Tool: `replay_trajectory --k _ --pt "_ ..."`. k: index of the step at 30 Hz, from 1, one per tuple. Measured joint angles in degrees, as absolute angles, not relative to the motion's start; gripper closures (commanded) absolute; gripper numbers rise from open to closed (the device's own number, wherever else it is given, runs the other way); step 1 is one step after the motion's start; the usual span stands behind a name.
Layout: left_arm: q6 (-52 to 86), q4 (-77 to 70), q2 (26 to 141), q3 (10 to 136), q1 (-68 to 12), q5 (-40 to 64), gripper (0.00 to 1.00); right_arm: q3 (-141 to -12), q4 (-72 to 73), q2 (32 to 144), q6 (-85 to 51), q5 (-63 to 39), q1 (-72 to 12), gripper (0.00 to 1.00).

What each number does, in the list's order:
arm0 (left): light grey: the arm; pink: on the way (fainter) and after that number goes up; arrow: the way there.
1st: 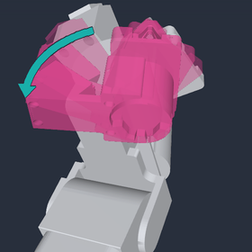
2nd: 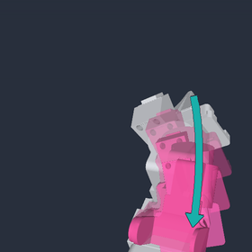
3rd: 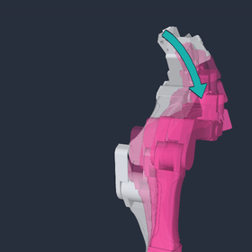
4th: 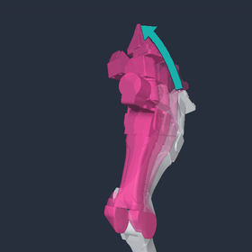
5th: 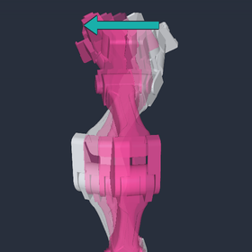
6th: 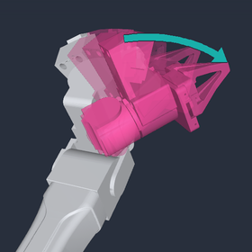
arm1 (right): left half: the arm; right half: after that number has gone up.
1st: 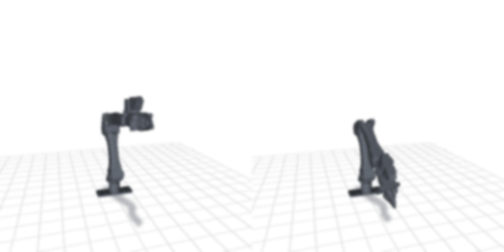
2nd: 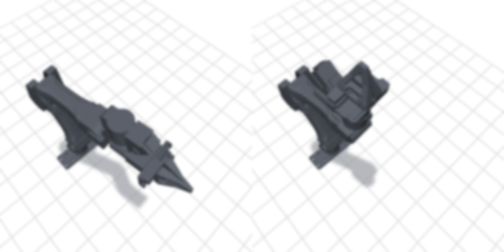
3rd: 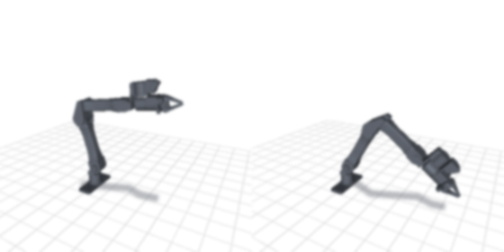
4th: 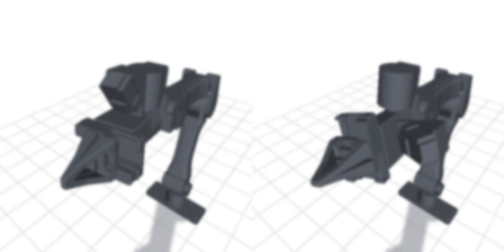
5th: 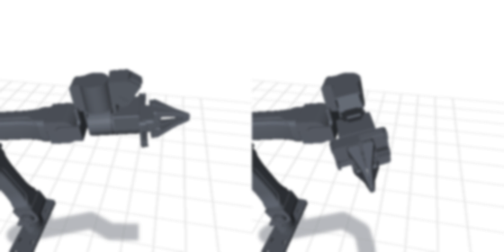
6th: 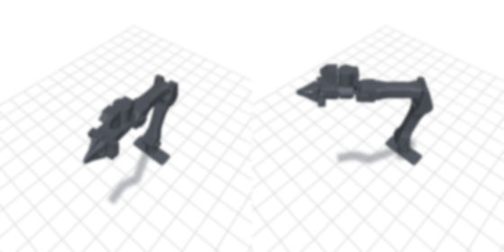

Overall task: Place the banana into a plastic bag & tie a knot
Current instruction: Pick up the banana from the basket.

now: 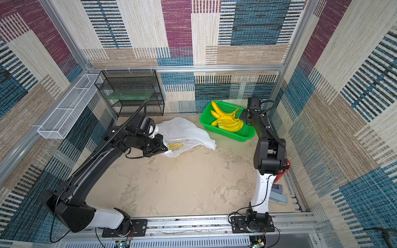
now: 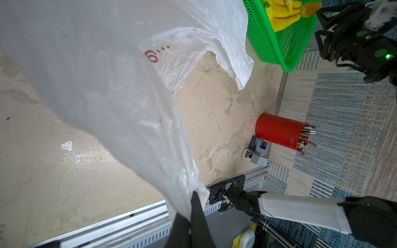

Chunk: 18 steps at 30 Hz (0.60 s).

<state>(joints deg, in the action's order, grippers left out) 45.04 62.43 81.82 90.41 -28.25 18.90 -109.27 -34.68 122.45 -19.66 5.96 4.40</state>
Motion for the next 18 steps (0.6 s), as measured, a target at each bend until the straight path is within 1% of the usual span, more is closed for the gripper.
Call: replay_trajectory --k 4,5,7,10,12,15,18 --pt "45.06 62.48 81.62 90.41 -28.25 19.68 1.0 -113.69 -36.36 127.79 -19.25 4.47 4.16 0.43" --pt "45.06 62.48 81.62 90.41 -28.23 19.7 1.0 -113.89 -37.04 128.33 -19.25 4.45 4.23 0.46" --pt "45.06 62.54 81.67 90.43 -28.14 19.86 1.0 -114.13 -37.58 128.86 -19.27 4.45 4.38 0.57" --pt "45.06 62.63 81.89 90.52 -28.14 19.92 1.0 -114.83 -37.5 129.1 -19.31 4.29 4.51 0.89" --pt "45.06 62.63 82.04 90.52 -28.12 19.94 1.0 -114.65 -37.08 128.46 -19.79 4.47 4.49 1.0" --pt "45.06 62.63 82.06 90.48 -27.99 20.05 1.0 -112.73 -36.95 125.23 -19.62 7.11 4.01 1.0" --pt "45.06 62.7 82.06 90.11 -27.88 20.1 1.0 -110.13 -36.71 119.2 -20.21 11.09 3.46 1.0"
